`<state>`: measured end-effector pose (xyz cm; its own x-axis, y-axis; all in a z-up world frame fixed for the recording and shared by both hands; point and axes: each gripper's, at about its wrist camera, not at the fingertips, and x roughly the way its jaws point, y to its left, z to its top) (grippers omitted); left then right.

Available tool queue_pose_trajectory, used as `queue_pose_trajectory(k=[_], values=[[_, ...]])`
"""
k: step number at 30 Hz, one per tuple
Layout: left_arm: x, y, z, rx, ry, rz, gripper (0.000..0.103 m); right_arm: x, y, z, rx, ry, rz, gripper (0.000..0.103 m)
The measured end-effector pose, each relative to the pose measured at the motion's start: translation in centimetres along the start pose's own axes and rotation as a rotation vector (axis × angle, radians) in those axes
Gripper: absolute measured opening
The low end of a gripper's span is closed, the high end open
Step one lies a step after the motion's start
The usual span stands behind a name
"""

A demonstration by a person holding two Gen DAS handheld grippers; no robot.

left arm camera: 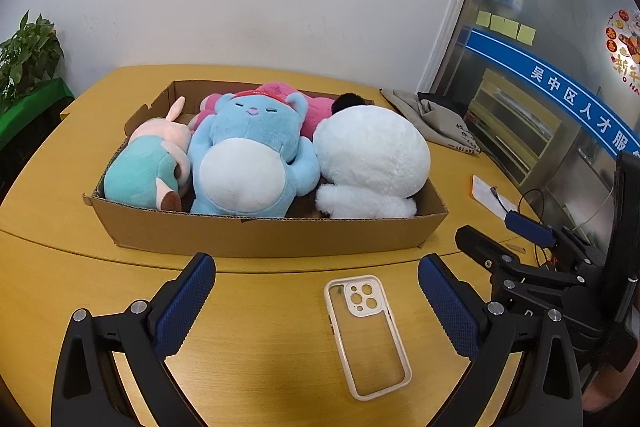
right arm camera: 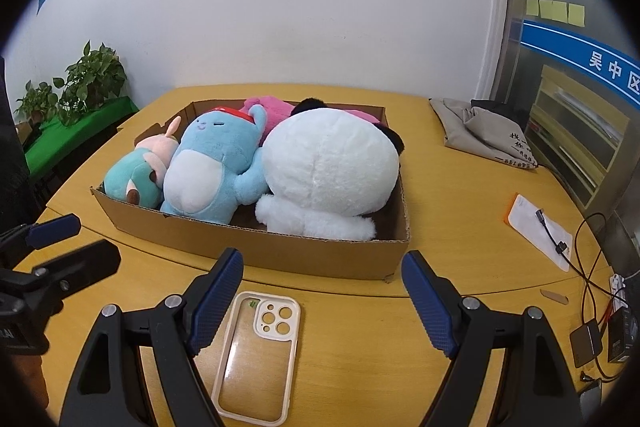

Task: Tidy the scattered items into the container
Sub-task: 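Open both grippers and move them to the clear phone case, then close both grippers together on the phone case's white frame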

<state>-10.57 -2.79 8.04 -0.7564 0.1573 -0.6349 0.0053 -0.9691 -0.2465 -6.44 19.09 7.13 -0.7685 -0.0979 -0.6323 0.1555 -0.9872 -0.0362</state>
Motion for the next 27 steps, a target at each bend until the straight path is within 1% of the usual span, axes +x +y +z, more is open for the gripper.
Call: queue_pose_trajectory(k=[5,9,11,13,15,18,19,20,21,23,25,27], values=[[0.8,-0.3,-0.2,-0.009,0.021,-0.020,0.103,0.3,-0.6,-0.2,0.012,0.008,-0.002,0.081],[1.9,-0.5,-0.7,-0.005,0.057,-0.028,0.103,0.7,-1.3,-0.8,0.018,0.019,-0.005,0.081],[2.5,-0.6,-0.9,0.000,0.077,-0.035,0.103,1.0,-1.7,-1.7,0.016,0.031,-0.008,0.081],[3.4,-0.7,-1.3,0.010,0.108,-0.044,0.101,2.0,-2.3,-3.3,0.028,0.075,-0.020,0.081],[4.6,-0.9,-1.8,0.020,0.150,-0.050,0.092,3.2,-2.5,-5.1,0.044,0.140,-0.008,0.081],[6.7,-1.2,-2.9,0.025,0.226,-0.061,0.083,4.8,-2.1,-7.8,0.050,0.222,0.045,0.081],[7.5,-1.3,-3.3,0.027,0.250,-0.062,0.082,5.2,-1.9,-8.5,0.053,0.242,0.059,0.081],[8.3,-1.4,-3.8,0.031,0.276,-0.062,0.078,5.5,-1.5,-9.0,0.050,0.258,0.076,0.081],[8.8,-1.5,-4.0,0.035,0.293,-0.061,0.074,5.7,-1.1,-9.5,0.043,0.269,0.092,0.081],[10.2,-1.6,-4.7,0.037,0.332,-0.062,0.070,6.1,-0.4,-10.3,0.021,0.280,0.102,0.081],[11.3,-1.7,-5.3,0.036,0.369,-0.068,0.061,6.6,0.1,-11.0,0.003,0.299,0.101,0.079],[12.4,-1.8,-6.0,0.036,0.409,-0.070,0.035,7.2,0.3,-11.6,0.013,0.329,0.118,0.078]])
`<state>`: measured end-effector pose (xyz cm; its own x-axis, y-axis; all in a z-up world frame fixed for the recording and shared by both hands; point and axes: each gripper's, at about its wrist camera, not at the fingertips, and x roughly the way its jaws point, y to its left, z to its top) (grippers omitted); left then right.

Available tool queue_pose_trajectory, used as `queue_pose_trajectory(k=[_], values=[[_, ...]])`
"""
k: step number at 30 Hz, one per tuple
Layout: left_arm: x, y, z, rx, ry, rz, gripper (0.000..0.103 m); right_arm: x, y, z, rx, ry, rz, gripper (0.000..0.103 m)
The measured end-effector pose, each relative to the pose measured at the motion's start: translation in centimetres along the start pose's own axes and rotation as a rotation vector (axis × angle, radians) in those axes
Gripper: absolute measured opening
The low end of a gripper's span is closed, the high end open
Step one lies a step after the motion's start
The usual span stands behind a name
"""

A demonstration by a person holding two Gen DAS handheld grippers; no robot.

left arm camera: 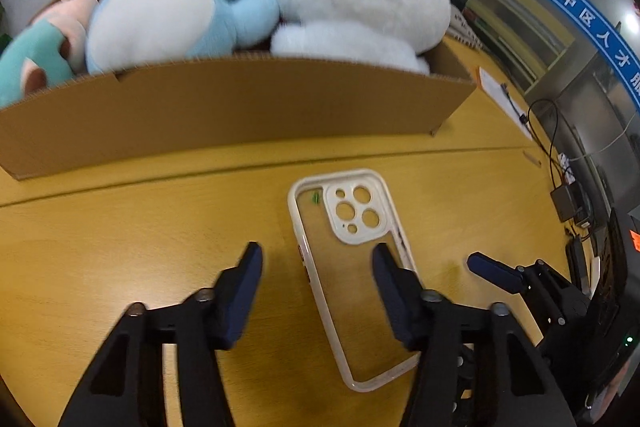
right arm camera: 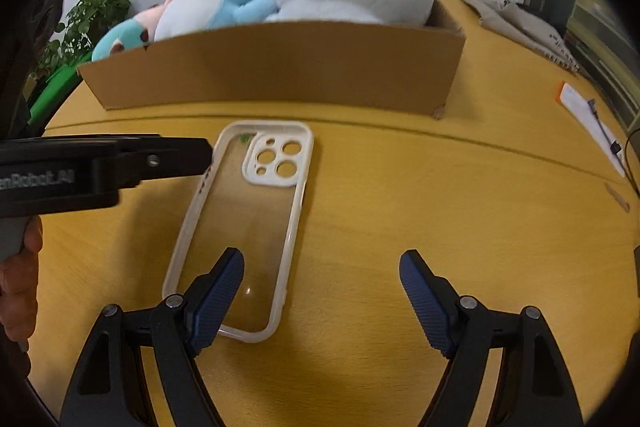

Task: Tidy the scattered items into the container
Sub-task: 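Close both grippers together on the phone case's white frame, then lift the phone case with both grippers and drop it into the box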

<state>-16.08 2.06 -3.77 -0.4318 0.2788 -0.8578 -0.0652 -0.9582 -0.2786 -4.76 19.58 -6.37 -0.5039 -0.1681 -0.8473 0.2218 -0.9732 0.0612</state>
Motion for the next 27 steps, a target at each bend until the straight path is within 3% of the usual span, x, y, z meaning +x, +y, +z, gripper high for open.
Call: queue_pose_trajectory(k=[2,5,7,9,11,15,23,27], values=[[0.8,-0.1,-0.3,0.004,0.022,0.001,0.023,0.4,0.2,-0.3,-0.009,0.004,0.009,0.075],[1.2,-0.3,-0.5,0.018,0.016,0.021,0.014,0.2,1.2,-0.4,-0.066,-0.008,-0.003,0.047],[1.3,0.0,-0.4,0.007,0.016,0.029,0.010,0.1,1.8,-0.3,-0.096,-0.009,0.027,0.018],[1.2,0.5,-0.4,0.000,0.018,0.028,0.010,0.1,2.3,-0.3,-0.114,-0.009,0.025,0.017],[0.8,0.6,-0.4,0.004,0.012,0.035,0.009,0.0,2.3,-0.3,-0.110,-0.006,0.029,0.008],[-1.3,0.2,-0.1,0.031,-0.042,0.053,0.009,-0.8,2.6,0.1,-0.119,-0.030,0.023,0.008],[-9.2,0.1,3.6,0.059,-0.227,0.060,0.009,-6.2,3.8,4.7,-0.129,-0.209,0.039,0.008],[-13.3,0.2,7.9,0.102,-0.339,0.071,0.009,-8.6,4.9,9.5,-0.159,-0.321,0.035,0.008]])
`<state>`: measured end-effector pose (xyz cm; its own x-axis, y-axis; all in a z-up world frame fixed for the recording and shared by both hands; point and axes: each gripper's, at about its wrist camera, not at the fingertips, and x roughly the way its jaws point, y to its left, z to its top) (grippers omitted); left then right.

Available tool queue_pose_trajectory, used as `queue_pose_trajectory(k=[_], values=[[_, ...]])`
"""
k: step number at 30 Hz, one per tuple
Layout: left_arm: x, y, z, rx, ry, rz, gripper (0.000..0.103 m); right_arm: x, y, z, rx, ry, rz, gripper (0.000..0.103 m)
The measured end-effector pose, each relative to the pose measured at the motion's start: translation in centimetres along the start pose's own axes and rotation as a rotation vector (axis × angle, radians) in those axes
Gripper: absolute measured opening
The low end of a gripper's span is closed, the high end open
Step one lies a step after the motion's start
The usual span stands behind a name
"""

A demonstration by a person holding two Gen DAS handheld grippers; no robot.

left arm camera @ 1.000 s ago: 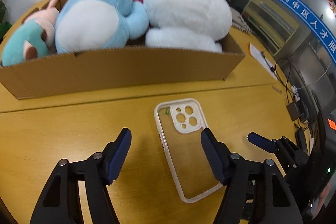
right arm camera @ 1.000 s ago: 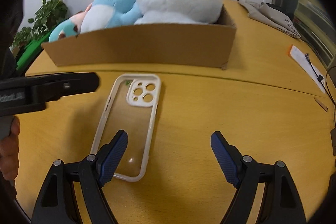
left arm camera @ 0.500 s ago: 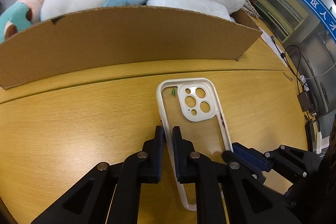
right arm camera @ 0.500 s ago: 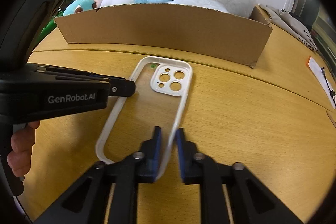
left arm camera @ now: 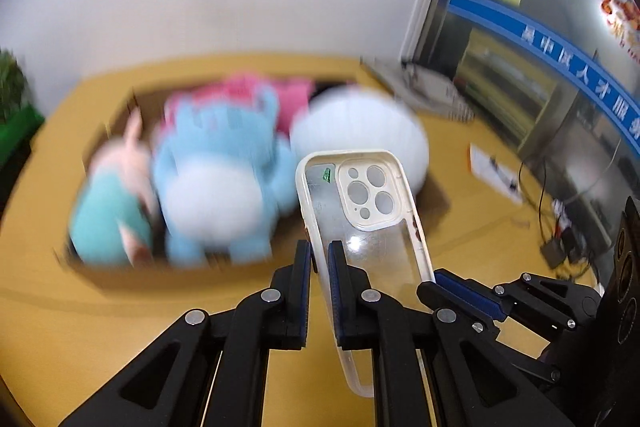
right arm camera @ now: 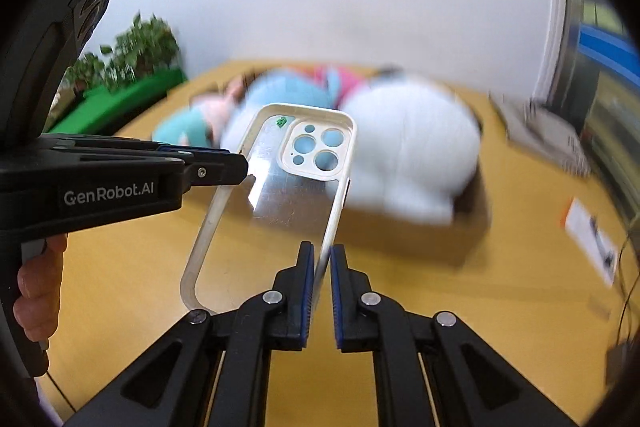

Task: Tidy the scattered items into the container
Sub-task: 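Lift the phone case with both grippers and drop it into the box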

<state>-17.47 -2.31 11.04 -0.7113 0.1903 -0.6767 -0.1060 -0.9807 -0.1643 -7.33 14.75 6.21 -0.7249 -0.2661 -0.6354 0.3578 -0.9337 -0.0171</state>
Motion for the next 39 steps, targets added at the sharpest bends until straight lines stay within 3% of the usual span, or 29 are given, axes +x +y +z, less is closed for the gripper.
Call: queue_pose_trajectory(k=[5,8,14,25,29,33,35,37,38,39], values=[[-0.9,2.5,8.2,0.052,-0.096,0.019,0.009,0.7,0.0,8.2,-0.039,-0.128,-0.022,0.008],[1.0,4.5,12.9,0.064,-0.105,0.029,0.009,2.9,-0.3,12.8,-0.056,-0.170,-0.035,0.008],[7.2,7.0,16.6,0.069,-0.063,0.068,0.009,8.5,-1.8,17.6,-0.029,-0.160,-0.044,0.008],[17.7,9.2,15.8,0.037,0.088,0.049,0.008,18.9,-4.2,16.5,0.060,0.034,-0.042,0.007],[21.0,9.5,15.1,0.036,0.158,0.046,0.009,20.4,-4.6,15.3,0.071,0.094,-0.051,0.007],[21.3,8.8,14.9,0.054,0.150,0.071,0.011,20.9,-4.0,14.4,0.041,0.125,-0.073,0.008],[20.8,8.6,14.9,0.057,0.146,0.085,0.020,20.6,-3.9,14.3,0.046,0.127,-0.080,0.011],[19.4,8.7,14.9,0.056,0.123,0.108,0.041,19.8,-4.0,14.1,0.065,0.120,-0.070,0.029],[18.2,8.8,14.8,0.053,0.099,0.123,0.059,19.2,-4.0,14.1,0.072,0.114,-0.061,0.034],[16.8,8.9,14.8,0.047,0.069,0.135,0.074,18.4,-3.9,13.9,0.079,0.108,-0.050,0.046]])
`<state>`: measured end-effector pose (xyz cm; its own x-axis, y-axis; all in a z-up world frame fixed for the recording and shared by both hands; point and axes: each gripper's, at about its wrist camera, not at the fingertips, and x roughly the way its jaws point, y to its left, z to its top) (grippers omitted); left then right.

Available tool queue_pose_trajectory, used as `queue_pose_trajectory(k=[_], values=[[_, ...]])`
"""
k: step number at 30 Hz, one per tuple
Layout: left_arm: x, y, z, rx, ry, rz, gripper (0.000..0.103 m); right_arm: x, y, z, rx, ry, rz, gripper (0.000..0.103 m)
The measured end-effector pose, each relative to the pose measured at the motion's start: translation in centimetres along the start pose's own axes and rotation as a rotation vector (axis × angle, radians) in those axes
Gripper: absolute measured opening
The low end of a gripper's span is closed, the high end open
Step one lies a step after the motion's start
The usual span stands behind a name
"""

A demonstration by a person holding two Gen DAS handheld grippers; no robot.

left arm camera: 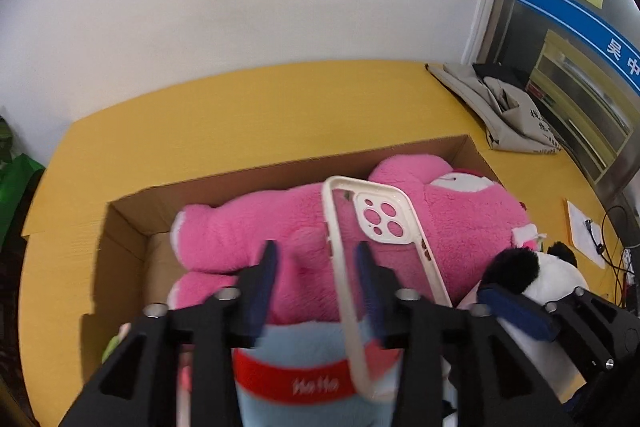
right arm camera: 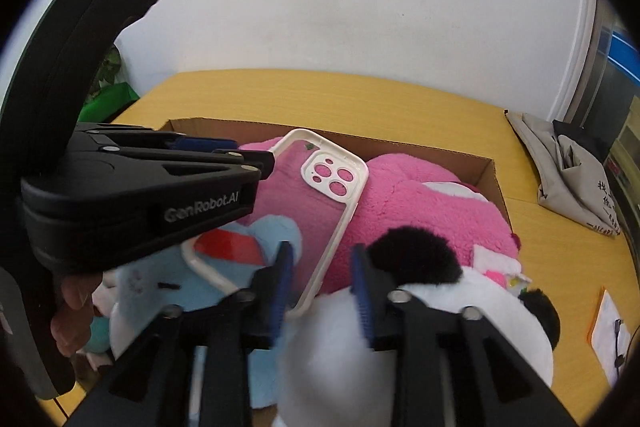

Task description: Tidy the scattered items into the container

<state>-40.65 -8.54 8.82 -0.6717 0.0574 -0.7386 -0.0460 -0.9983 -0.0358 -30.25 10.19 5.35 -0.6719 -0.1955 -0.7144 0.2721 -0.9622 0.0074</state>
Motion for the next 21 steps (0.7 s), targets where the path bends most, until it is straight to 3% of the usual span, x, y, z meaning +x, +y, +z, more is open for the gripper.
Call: queue_pose_trajectory(k=[1,3,6,10,15,21], values=[[-1.4,0.2,-0.3,-0.009,-0.030,0.009,0.079,-0.9,0.1,-0.3,0.003,-0.006,0.007,0.061],[-4.4,0.4,-1.2,-0.014,-0.086,0.015,0.090,-3.0,0.9,-1.3,0.006,-0.037,-0.001,0.080],[-9.4,0.2,-3.6,-0.029,-0.160,0.034,0.099,-5.8,1.7,-3.2,0.007,-0.074,-0.022,0.080],[-15.4,-0.7,-8.2,-0.032,-0.268,0.154,0.103,-10.1,2.0,-5.8,0.046,-0.128,-0.039,0.080],[-18.9,-1.2,-13.7,-0.052,-0.260,0.145,0.103,-13.8,1.7,-9.0,0.062,-0.174,-0.102,0.080],[-19.4,-1.9,-20.7,-0.136,-0.205,0.072,0.103,-15.3,0.8,-13.3,0.106,-0.127,-0.145,0.080]])
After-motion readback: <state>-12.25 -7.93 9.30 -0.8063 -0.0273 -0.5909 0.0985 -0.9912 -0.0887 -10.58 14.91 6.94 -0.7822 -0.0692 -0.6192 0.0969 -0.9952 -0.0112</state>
